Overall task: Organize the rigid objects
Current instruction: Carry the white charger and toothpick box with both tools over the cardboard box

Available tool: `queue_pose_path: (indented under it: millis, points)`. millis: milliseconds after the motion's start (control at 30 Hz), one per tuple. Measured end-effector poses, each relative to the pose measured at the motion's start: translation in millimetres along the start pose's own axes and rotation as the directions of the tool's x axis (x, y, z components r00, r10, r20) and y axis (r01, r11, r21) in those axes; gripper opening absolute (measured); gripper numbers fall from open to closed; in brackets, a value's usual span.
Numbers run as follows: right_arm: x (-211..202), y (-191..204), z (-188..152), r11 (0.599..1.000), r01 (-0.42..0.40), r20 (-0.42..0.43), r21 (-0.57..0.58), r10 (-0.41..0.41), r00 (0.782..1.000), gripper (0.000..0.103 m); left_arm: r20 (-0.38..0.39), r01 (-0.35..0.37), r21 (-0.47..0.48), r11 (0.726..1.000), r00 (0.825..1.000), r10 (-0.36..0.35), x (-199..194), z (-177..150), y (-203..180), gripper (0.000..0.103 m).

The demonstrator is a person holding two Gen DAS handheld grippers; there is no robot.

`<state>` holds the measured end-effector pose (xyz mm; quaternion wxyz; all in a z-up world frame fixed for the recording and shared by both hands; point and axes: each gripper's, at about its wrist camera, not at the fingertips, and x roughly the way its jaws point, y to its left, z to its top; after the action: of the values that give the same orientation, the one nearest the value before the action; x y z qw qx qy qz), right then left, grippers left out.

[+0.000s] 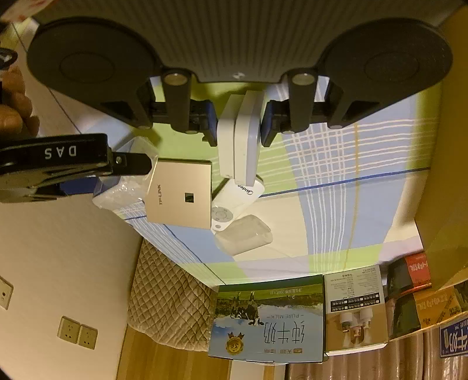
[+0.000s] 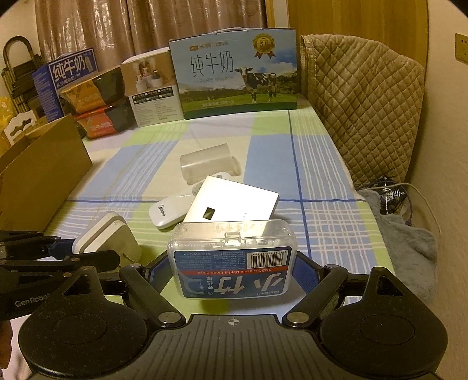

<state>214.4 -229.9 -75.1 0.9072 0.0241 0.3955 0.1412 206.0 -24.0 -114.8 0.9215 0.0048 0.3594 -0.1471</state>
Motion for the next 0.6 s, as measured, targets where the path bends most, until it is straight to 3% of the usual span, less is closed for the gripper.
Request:
queue_pose_path:
  millis: [267, 600]
  points:
    - [-13.8, 8.9, -3.6, 1.0, -0.011, 0.017, 0.019, 0.011, 1.0, 0.082, 0.001, -0.015, -0.038, 0.999, 1.0, 0.015, -23.0, -1.5, 6.8, 0.026]
    - [-55.3, 52.3, -7.0, 1.0, -0.01, 0.064, -0.025, 0.012, 0.998, 0.082, 0.032, -0.049, -0.071, 0.996, 0.998, 0.051, -80.3, 9.8, 16.3, 0.026]
